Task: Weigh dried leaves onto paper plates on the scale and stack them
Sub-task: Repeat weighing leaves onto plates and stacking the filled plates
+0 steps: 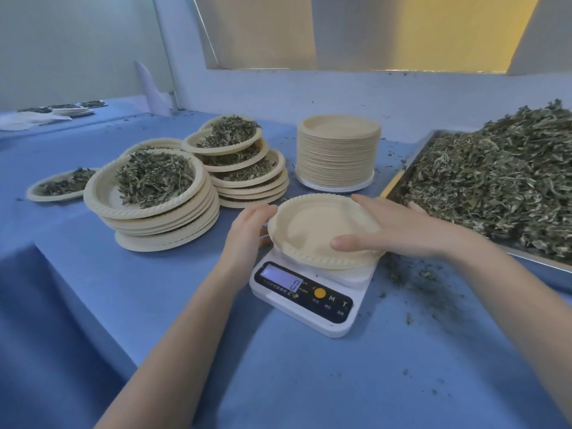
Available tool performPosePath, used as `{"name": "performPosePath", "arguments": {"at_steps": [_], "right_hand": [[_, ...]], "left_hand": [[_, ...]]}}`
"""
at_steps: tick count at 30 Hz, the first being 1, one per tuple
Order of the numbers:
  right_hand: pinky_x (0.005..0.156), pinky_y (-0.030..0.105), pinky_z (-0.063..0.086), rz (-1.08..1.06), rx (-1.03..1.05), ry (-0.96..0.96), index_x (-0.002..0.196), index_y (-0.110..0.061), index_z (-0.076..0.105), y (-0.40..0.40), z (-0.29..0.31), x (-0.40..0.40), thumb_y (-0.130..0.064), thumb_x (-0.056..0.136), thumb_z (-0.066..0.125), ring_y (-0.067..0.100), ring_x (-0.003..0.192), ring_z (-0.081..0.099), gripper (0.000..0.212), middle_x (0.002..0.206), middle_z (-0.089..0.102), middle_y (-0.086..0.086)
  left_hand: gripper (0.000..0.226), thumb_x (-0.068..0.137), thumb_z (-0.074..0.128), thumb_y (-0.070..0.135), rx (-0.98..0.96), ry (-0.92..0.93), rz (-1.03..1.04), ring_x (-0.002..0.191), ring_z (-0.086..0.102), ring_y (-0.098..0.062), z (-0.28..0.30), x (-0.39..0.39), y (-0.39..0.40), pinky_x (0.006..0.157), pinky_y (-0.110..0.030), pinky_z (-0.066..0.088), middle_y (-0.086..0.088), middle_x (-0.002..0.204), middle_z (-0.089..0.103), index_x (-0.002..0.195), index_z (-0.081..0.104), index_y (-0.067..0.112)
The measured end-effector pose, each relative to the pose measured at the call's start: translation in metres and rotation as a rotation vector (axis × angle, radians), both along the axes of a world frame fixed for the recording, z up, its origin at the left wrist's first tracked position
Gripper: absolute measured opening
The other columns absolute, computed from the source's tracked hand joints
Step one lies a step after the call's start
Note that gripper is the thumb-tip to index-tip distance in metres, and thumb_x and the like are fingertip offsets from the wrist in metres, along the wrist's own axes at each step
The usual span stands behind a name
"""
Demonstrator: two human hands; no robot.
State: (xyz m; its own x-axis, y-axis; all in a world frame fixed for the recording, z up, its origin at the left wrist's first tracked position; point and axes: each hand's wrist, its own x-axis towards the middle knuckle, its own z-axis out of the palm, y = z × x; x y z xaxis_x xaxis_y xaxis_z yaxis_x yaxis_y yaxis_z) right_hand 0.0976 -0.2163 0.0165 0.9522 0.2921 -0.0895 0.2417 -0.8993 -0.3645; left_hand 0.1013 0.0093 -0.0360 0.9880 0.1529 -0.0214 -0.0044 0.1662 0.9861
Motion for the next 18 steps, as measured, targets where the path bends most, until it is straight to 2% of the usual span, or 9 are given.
{"name": "performPosePath", "arguments": {"at_steps": [3, 6, 8, 10, 12, 14, 15, 18], "right_hand": [[0.115, 0.052, 0.013, 0.05, 0.0, 0.064, 0.145, -0.042, 0.016, -0.007, 0.005, -0.004, -0.095, 0.037, 0.055, 0.014, 0.14, 0.023, 0.126, 0.148, 0.03, -0.008], [0.112, 0.047, 0.027, 0.113, 0.073, 0.123, 0.141, -0.047, 0.016, -0.01, 0.008, -0.007, -0.084, 0.033, 0.071, 0.018, 0.135, 0.031, 0.126, 0.141, 0.034, -0.005], [0.113, 0.047, 0.025, 0.149, 0.028, 0.112, 0.144, -0.044, 0.01, -0.009, 0.008, -0.01, -0.078, 0.035, 0.076, 0.021, 0.14, 0.023, 0.132, 0.149, 0.027, 0.001], [0.116, 0.047, 0.018, 0.143, -0.1, 0.104, 0.148, -0.038, -0.005, -0.006, 0.006, -0.012, -0.083, 0.03, 0.071, 0.02, 0.145, 0.009, 0.147, 0.157, 0.01, 0.0], [0.116, 0.047, 0.017, 0.143, -0.131, 0.096, 0.147, -0.039, -0.005, -0.005, 0.007, -0.013, -0.085, 0.027, 0.07, 0.018, 0.145, 0.009, 0.149, 0.156, 0.01, -0.001], [0.116, 0.046, 0.018, 0.135, -0.024, 0.124, 0.147, -0.04, 0.0, -0.008, 0.012, -0.014, -0.078, 0.033, 0.077, 0.016, 0.144, 0.012, 0.143, 0.155, 0.013, -0.004], [0.117, 0.044, 0.016, 0.113, 0.037, 0.156, 0.148, -0.04, -0.004, -0.011, 0.016, -0.015, -0.075, 0.036, 0.079, 0.013, 0.144, 0.007, 0.143, 0.156, 0.007, -0.008], [0.119, 0.036, 0.009, 0.071, 0.11, 0.191, 0.147, -0.039, -0.015, -0.022, 0.023, -0.015, -0.071, 0.037, 0.077, 0.003, 0.143, -0.001, 0.147, 0.157, -0.009, -0.016]], "left_hand": [[0.01, 0.086, 0.059, 0.025, -0.003, -0.006, -0.018, 0.095, 0.066, -0.018, 0.0, 0.0, 0.0, 0.07, -0.025, 0.051, -0.005, 0.111, 0.065, 0.092, 0.066, 0.021], [0.01, 0.087, 0.058, 0.025, -0.016, -0.026, -0.017, 0.099, 0.064, -0.021, 0.0, -0.002, 0.0, 0.072, -0.025, 0.05, -0.007, 0.114, 0.063, 0.094, 0.065, 0.022], [0.01, 0.087, 0.058, 0.026, -0.01, -0.022, -0.026, 0.099, 0.064, -0.02, 0.002, -0.004, -0.001, 0.072, -0.025, 0.049, -0.007, 0.114, 0.063, 0.094, 0.064, 0.021], [0.011, 0.087, 0.058, 0.026, -0.006, -0.011, -0.032, 0.1, 0.063, -0.02, 0.004, -0.005, -0.001, 0.074, -0.026, 0.05, -0.006, 0.116, 0.062, 0.095, 0.063, 0.021], [0.014, 0.087, 0.058, 0.027, 0.005, -0.02, -0.017, 0.102, 0.061, -0.02, 0.005, -0.007, -0.001, 0.081, -0.032, 0.05, -0.005, 0.117, 0.061, 0.099, 0.062, 0.02], [0.027, 0.088, 0.058, 0.031, 0.188, -0.102, 0.062, 0.109, 0.056, -0.014, 0.006, -0.009, -0.001, 0.096, -0.036, 0.045, 0.002, 0.12, 0.058, 0.113, 0.058, 0.021], [0.038, 0.086, 0.058, 0.035, 0.333, -0.175, 0.1, 0.115, 0.052, -0.012, 0.011, -0.009, -0.002, 0.101, -0.037, 0.041, 0.006, 0.124, 0.056, 0.122, 0.055, 0.022], [0.058, 0.076, 0.053, 0.046, 0.675, -0.423, 0.108, 0.125, 0.04, -0.007, 0.042, -0.006, -0.02, 0.104, -0.03, 0.033, 0.013, 0.131, 0.049, 0.13, 0.049, 0.027]]}}
